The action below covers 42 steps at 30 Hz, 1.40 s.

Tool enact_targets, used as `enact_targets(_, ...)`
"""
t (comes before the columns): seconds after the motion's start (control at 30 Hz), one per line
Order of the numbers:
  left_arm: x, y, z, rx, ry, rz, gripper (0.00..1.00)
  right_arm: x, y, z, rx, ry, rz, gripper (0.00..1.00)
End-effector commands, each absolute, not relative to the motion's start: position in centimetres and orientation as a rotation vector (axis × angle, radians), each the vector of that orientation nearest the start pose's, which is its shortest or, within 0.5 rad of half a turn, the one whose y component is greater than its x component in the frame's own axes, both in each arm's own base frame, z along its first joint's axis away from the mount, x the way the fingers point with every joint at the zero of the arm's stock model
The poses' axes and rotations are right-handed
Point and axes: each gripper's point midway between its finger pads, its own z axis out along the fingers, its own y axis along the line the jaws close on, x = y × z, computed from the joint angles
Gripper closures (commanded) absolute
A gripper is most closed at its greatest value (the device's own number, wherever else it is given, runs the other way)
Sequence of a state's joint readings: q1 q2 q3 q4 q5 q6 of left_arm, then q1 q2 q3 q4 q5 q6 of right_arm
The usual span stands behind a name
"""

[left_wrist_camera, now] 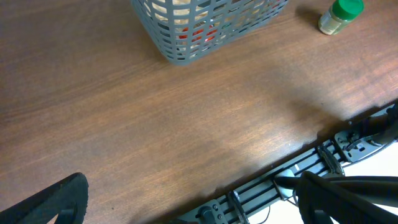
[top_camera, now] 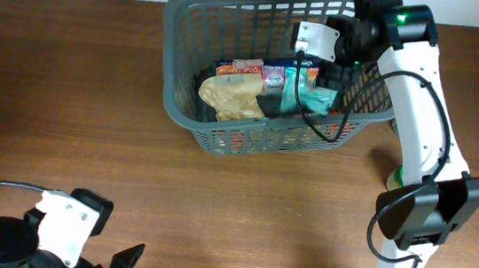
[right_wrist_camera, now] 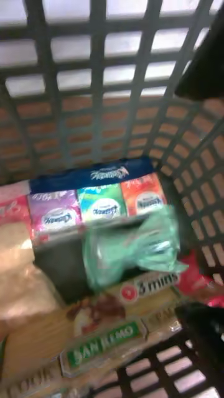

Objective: Pack container
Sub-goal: 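Carry the wet-wipe pack over the basket and drop it inside, then lower the right gripper onto the green-lidded jar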

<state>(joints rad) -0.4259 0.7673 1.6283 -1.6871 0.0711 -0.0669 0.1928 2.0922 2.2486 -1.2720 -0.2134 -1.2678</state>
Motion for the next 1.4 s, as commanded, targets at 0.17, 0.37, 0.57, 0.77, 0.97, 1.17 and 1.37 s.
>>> enact_targets(0.17, 9.6, -5.6, 34.1, 0.486, 2.367, -0.296, 0.01, 51.3, 7.7, 37.4, -0.843, 2.054, -0.216, 0.01)
enact_targets(0.37, 9.6, -5.6, 34.1, 0.486, 2.367, -0.296, 0.01, 47.1, 1.2, 44.9, -0.377, 2.053, -0.145, 0.01)
enact_targets(0.57, 9.6, -5.6, 34.1, 0.486, 2.367, -0.296, 0.01, 40.4, -3.9, 47.5, -0.194, 2.09, -0.186, 0.01)
enact_targets(0.77, 9.6, -5.6, 34.1, 0.485, 2.367, -0.296, 0.01, 37.2, -6.7, 47.4, -0.074, 2.099, -0.217, 0.01)
enact_targets(0.97, 9.6, -5.6, 34.1, 0.486, 2.367, -0.296, 0.01, 35.7, -6.6, 43.8, 0.01, 2.167, -0.175, 0.01)
enact_targets(1.17, 9.6, -5.6, 34.1, 0.486, 2.367, -0.296, 0.01, 33.5, -8.9, 36.8, 0.181, 2.205, -0.21, 0.01)
enact_targets(1.37, 9.6, -5.6, 34.1, 0.485, 2.367, -0.296, 0.01, 30.6, -11.9, 28.8, 0.315, 2.216, -0.256, 0.01)
